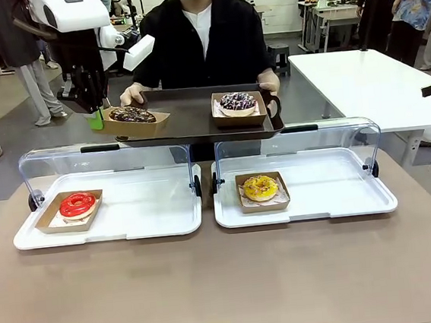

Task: Provide the desired donut to the person.
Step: Place the picked Paper togo box onto the Handle tray extended by the person.

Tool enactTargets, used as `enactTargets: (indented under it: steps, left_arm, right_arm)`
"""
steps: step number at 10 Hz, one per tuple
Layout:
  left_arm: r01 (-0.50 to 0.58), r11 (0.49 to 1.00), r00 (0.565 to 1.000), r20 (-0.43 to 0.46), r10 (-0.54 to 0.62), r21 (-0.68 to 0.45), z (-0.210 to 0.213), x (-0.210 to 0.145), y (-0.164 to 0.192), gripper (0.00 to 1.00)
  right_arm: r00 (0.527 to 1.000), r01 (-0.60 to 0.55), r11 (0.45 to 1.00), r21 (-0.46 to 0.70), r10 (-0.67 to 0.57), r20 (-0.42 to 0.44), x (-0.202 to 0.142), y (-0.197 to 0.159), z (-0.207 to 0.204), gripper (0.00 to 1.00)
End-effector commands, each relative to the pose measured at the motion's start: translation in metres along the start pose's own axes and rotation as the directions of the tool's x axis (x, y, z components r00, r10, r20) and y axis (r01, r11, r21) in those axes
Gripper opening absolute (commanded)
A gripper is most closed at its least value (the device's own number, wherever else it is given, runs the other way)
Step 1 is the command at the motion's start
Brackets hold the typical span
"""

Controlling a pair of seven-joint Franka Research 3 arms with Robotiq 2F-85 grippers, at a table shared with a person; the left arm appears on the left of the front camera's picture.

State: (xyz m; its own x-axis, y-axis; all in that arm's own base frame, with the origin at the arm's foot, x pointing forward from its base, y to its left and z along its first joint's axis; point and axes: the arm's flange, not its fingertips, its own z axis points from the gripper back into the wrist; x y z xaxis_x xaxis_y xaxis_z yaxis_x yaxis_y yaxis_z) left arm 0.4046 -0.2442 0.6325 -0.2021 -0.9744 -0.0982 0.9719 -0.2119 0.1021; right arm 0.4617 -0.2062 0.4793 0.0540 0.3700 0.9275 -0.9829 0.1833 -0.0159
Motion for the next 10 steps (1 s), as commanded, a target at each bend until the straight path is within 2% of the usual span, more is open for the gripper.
enactTargets:
  steps: [1,4,6,8,10]
  left_arm:
    - [-0.001,1.000,1.000,-0.001,0.001,0.004,0.002,-0.001,-0.004,0.00]
    - [0.000,1.000,1.000,0.000,0.000,0.000,0.000,0.000,0.000,0.01]
    - [0.048,0.998,0.995,0.090,-0.050,0.027,0.013,-0.003,0.014,0.01]
    - [0.017,0.998,0.990,0.135,-0.025,0.056,0.027,-0.004,0.044,0.01]
    - [-0.009,0.999,0.990,0.143,0.003,0.044,0.027,0.000,0.081,0.01]
  right_arm:
    - [1.000,0.000,1.000,0.003,0.000,0.004,0.000,0.001,0.000,1.00]
    - [1.000,0.000,1.000,0.003,0.000,0.004,0.000,0.001,0.000,1.00]
    - [1.000,0.000,1.000,0.003,0.000,0.004,0.000,0.001,0.000,1.00]
    - [1.000,0.000,1.000,0.003,0.000,0.004,0.000,0.001,0.000,1.00]
    - [1.000,0.000,1.000,0.003,0.000,0.004,0.000,0.001,0.000,1.00]
